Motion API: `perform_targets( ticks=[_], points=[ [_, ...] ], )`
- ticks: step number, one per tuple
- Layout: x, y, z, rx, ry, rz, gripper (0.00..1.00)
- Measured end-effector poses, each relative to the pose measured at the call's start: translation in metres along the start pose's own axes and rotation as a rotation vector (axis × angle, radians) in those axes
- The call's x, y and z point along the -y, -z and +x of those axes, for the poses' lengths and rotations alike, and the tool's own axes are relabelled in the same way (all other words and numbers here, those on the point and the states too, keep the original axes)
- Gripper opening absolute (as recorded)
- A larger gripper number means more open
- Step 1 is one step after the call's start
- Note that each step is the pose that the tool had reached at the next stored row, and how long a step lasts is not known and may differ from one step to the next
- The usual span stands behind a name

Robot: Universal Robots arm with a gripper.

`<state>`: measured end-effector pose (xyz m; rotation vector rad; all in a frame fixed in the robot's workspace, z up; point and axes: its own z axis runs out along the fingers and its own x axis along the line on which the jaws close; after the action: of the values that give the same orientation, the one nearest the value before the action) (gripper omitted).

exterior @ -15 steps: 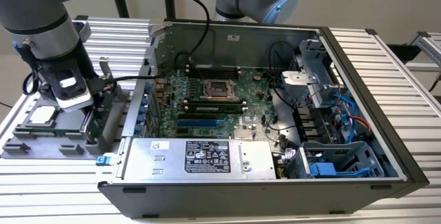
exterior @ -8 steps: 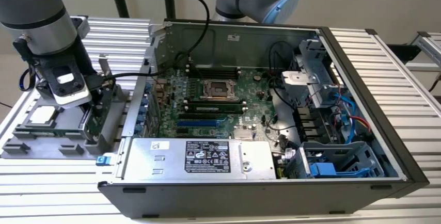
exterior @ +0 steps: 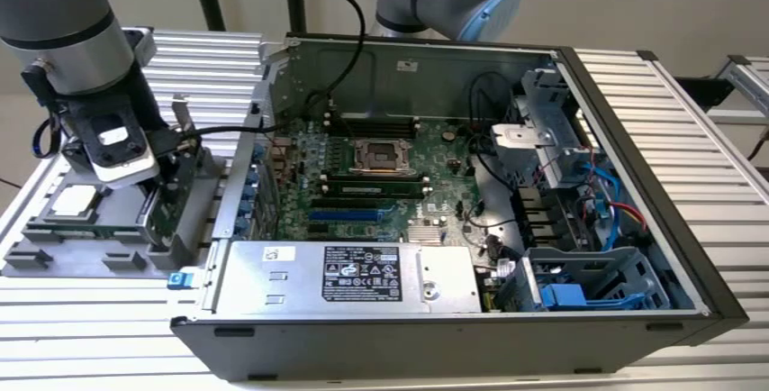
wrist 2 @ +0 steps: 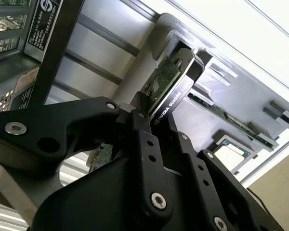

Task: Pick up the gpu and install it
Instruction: 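Pick up the gpu and move the gpu toward the slot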

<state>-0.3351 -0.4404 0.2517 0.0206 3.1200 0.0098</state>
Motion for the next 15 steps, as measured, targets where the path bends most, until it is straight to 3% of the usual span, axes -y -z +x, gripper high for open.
perform_targets(
  ticks=[15],
  points=[
    [-0.0002, 0.0220, -0.0005, -0.0001, 0.004, -0.0005, 0.00]
  ],
)
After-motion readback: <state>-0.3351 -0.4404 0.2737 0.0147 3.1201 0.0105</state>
